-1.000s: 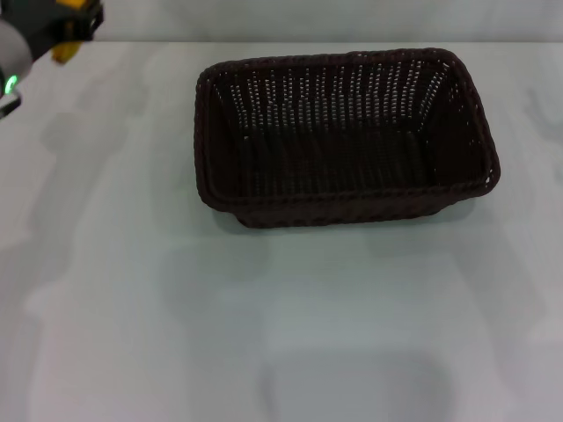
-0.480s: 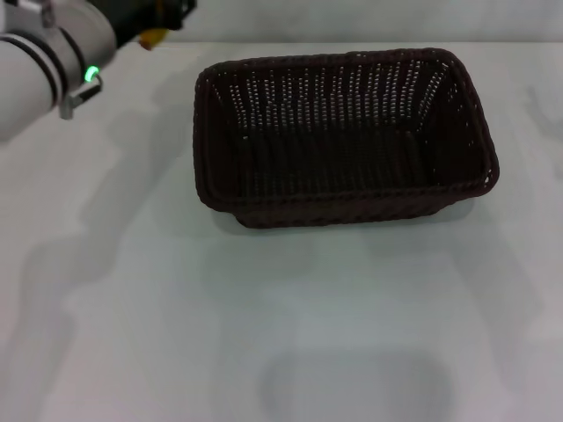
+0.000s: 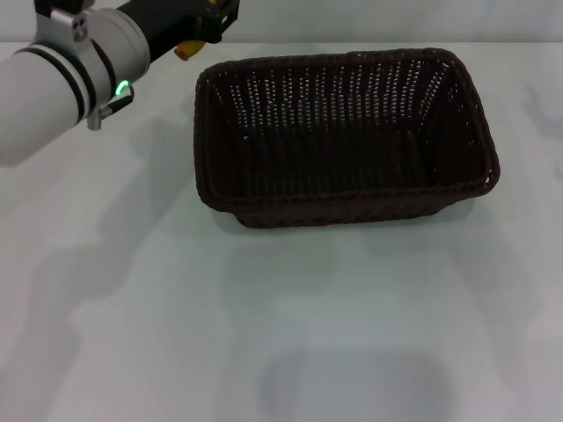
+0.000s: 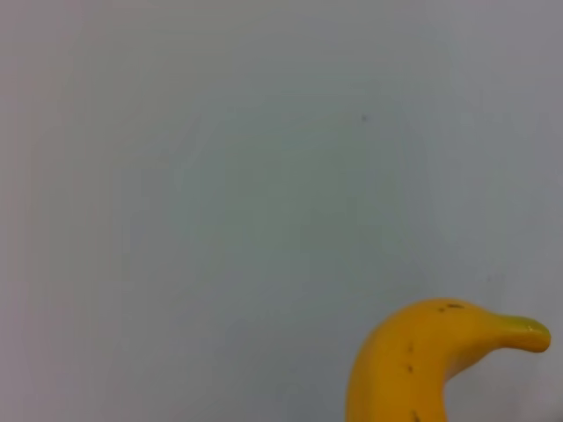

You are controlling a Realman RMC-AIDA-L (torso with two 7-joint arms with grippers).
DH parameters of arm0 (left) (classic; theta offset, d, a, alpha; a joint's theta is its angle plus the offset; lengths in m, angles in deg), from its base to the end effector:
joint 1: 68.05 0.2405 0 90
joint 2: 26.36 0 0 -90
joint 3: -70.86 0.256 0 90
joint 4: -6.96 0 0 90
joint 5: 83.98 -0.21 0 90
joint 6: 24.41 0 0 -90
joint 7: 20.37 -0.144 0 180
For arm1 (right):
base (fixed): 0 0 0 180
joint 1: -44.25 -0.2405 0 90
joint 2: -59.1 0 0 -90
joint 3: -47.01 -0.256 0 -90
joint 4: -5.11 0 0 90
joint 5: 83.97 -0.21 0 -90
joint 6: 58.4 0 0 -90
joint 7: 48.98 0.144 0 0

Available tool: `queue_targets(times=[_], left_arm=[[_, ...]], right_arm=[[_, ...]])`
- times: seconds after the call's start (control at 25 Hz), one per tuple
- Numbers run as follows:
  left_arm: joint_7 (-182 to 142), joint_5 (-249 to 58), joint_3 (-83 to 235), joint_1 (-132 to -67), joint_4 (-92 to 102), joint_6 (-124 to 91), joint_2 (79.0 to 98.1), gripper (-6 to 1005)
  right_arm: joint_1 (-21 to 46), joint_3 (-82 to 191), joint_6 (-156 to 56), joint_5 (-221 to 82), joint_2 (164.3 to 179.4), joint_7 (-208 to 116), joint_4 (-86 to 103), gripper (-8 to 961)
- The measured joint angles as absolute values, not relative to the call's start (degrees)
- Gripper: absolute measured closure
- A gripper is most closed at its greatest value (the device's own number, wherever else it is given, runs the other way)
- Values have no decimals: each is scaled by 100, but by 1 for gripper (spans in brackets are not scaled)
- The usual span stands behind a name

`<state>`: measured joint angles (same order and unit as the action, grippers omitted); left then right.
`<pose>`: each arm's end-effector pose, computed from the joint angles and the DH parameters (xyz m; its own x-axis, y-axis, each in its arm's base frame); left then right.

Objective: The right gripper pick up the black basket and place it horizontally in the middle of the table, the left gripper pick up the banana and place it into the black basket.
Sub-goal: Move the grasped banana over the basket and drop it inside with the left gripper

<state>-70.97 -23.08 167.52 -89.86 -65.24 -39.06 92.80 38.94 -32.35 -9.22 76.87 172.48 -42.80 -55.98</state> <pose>-0.1570 0.4089 -0.0052 0.8366 0.1673 0.5217 0.5328 -0.4700 -0.7037 0.2475 0.3415 0.0950 0.6163 0.3729 -0.6937 -0.7097 -0.1188 -0.6944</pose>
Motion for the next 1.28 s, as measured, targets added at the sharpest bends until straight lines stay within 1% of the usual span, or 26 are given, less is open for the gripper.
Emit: queue_targets(times=[0.32, 1.28], left_arm=[[-7027, -2292, 16910, -8861, -6607, -3991, 9282, 408], [-6817, -2190, 17553, -8893, -6644, -4162, 9281, 369]], right_arm=[[3890, -3236, -930, 7687, 17248, -4276, -5598, 127], [3809, -3236, -923, 7695, 17258, -4274, -5570, 126]])
